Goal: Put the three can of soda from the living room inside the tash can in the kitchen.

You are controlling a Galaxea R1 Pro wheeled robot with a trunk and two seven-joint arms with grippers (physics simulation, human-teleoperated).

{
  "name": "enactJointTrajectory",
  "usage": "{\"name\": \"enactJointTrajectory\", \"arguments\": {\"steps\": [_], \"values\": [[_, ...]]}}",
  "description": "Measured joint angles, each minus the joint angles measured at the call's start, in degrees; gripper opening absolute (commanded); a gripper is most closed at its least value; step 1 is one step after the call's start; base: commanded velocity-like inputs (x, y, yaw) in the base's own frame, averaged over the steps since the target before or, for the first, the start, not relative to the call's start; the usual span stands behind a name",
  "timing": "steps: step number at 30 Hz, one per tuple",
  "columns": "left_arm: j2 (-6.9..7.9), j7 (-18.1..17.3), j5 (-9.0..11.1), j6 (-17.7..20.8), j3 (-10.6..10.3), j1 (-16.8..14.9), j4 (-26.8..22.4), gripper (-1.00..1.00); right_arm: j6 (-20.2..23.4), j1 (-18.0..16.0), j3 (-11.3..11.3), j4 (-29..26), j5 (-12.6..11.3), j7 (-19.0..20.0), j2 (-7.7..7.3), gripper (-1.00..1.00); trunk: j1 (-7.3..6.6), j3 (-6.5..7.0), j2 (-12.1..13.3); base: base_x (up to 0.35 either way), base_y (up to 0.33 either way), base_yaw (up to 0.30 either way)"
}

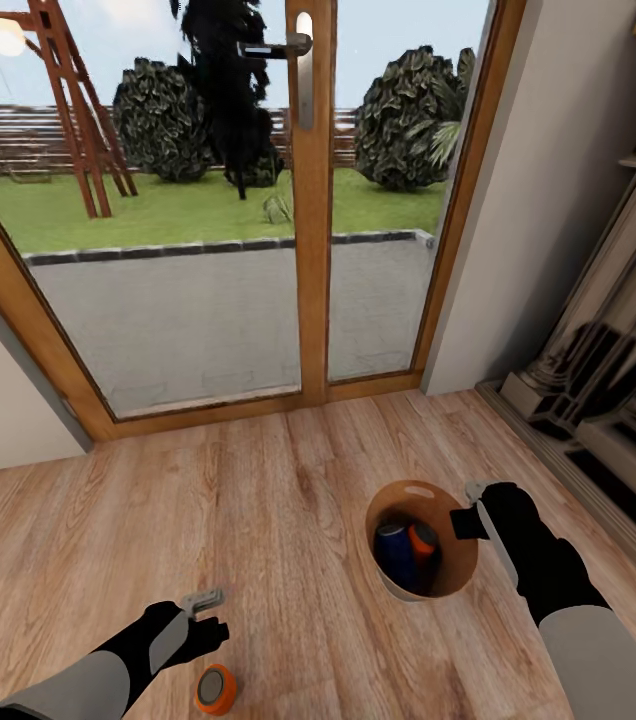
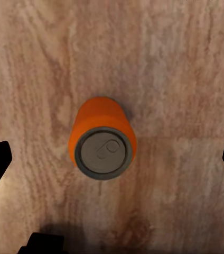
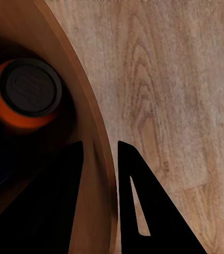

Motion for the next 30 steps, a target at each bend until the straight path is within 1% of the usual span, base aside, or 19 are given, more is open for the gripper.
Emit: {"name": "enactJointTrajectory", "arguments": {"steps": [3, 12, 15, 20, 25, 30], "values": [[0.01, -0.1, 0.0, -0.4, 0.0, 0.0, 0.0, 1.00, 0.0, 0.0, 0.0, 0.0, 0.1, 0.0, 0.00, -1.00, 0.00, 0.00, 0.0, 0.000, 0.000, 0.000], [0.03, -0.2, 0.0, -1.0, 0.0, 0.0, 0.0, 1.00, 0.0, 0.0, 0.0, 0.0, 0.2, 0.0, -0.02, -1.00, 1.97, -1.61, -3.6, 0.000, 0.000, 0.000], [0.00, -0.2, 0.0, -1.0, 0.0, 0.0, 0.0, 1.00, 0.0, 0.0, -0.1, -0.1, 0.2, 0.0, -0.01, -1.00, 1.98, -1.62, -3.6, 0.000, 0.000, 0.000], [0.02, -0.2, -0.1, -1.0, 0.0, 0.0, 0.0, 1.00, 0.0, -0.1, -0.3, -0.9, -0.6, 0.1, 0.03, -1.00, 1.98, -1.61, -3.6, 0.000, 0.000, 0.000], [0.00, -0.2, -0.1, -1.0, -0.1, 0.0, 0.0, 1.00, 0.0, 0.0, -0.6, -5.9, -0.6, 0.2, 0.42, -1.00, 1.97, -1.60, -3.6, 0.000, 0.000, 0.000], [-0.01, -0.2, -0.2, -1.1, -0.1, 0.0, 0.0, 1.00, 0.0, -0.1, -0.6, -8.9, -0.8, 0.2, 0.93, -1.00, 1.98, -1.61, -3.6, 0.000, 0.000, 0.000]]}}
